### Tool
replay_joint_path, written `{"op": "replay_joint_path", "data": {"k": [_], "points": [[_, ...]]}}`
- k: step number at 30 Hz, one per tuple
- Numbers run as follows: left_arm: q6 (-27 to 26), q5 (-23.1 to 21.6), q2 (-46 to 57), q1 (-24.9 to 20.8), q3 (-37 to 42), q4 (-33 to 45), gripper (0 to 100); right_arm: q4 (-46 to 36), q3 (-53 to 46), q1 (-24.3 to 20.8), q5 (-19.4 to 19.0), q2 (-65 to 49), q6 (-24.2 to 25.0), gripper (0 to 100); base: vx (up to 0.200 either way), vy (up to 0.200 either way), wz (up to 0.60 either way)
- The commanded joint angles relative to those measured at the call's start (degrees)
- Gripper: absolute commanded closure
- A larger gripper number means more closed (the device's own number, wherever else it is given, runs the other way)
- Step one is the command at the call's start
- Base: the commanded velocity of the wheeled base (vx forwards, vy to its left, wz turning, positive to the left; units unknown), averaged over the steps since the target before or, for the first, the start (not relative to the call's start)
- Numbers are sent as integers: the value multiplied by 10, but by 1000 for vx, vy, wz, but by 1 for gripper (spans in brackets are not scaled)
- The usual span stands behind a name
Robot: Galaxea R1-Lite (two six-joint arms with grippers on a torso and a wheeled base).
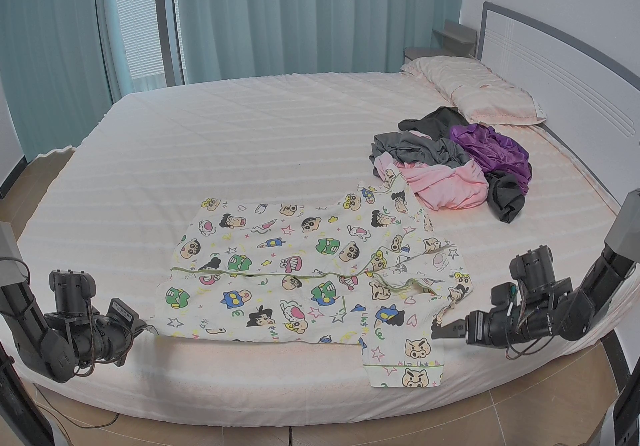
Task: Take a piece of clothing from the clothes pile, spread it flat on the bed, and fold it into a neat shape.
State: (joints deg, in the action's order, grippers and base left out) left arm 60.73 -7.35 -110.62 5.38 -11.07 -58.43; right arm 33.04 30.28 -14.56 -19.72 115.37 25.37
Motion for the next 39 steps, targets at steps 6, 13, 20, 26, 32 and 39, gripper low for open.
{"op": "replay_joint_path", "data": {"k": [6, 13, 20, 26, 32, 39], "points": [[0, 0, 1, 0, 1, 0, 100, 3, -80, -40, -26, 1, -26, 0, 0, 0, 0], [1, -5, 3, 0, 3, 0, 100, 56, -81, -61, -24, 50, -16, 0, 0, 0, 0], [1, -8, 2, 0, 2, 0, 100, 72, -77, -62, -24, 75, -16, 0, 0, 0, 0], [1, -8, 2, 1, 2, 0, 100, 85, -63, -65, -22, 91, -16, 0, 0, 0, 0], [2, -8, 1, 1, -2, 0, 100, 97, -51, -68, -20, 101, -15, 0, 0, 0, 0], [2, -8, 0, 0, -2, 0, 100, 95, -43, -68, -19, 102, -16, 100, 0, 0, 0]]}}
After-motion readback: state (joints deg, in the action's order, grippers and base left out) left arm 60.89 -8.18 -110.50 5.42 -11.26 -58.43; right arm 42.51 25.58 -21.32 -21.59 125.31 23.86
